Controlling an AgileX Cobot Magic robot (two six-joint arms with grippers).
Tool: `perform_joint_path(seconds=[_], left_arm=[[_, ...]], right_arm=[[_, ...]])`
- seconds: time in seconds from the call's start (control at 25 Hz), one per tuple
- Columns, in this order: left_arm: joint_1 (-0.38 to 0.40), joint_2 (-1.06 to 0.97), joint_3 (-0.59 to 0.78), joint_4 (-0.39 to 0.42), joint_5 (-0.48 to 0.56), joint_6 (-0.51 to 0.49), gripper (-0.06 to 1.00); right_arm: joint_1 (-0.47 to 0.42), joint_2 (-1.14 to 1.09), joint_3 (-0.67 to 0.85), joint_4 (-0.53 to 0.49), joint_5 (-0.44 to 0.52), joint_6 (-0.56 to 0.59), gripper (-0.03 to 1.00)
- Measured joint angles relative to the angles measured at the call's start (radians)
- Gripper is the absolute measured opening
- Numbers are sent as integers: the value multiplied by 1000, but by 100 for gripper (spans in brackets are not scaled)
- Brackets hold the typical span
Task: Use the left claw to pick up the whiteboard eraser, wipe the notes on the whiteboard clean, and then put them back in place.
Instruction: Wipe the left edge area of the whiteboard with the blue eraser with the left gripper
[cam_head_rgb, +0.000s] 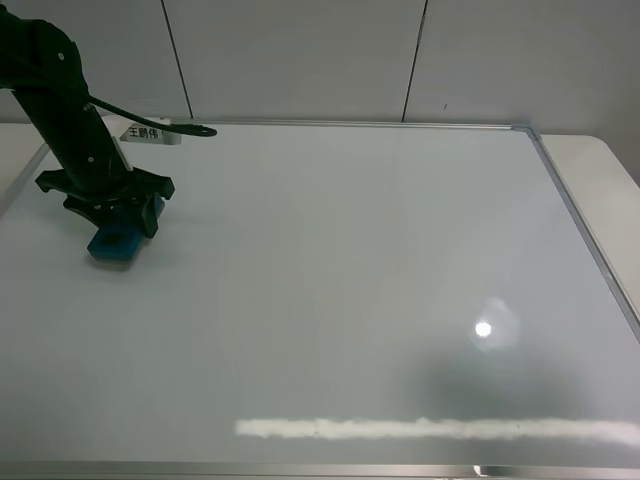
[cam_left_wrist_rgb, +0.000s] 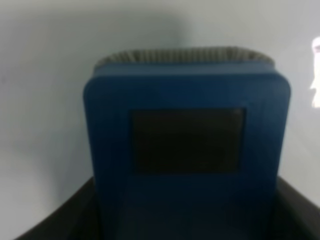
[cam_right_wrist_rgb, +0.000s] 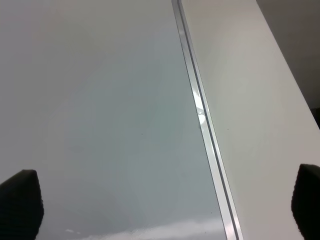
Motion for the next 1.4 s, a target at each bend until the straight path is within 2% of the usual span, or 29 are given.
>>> perform_joint_path(seconds=[0.76, 0.8, 0.92, 0.96, 1.08, 1.4], left_arm=[[0, 1, 1, -1, -5, 16, 55], [0, 1, 1, -1, 0, 26, 60], [0, 1, 1, -1, 11, 40, 88], [0, 1, 1, -1, 13, 41, 93], [0, 1, 1, -1, 23, 44, 98], [0, -3, 1, -1, 44, 44, 99]], right_arm=[[0, 0, 0, 0, 0, 0, 99], [0, 0, 0, 0, 0, 0, 99], [0, 0, 0, 0, 0, 0, 99], [0, 0, 0, 0, 0, 0, 99], [0, 0, 0, 0, 0, 0, 99], [0, 0, 0, 0, 0, 0, 99]])
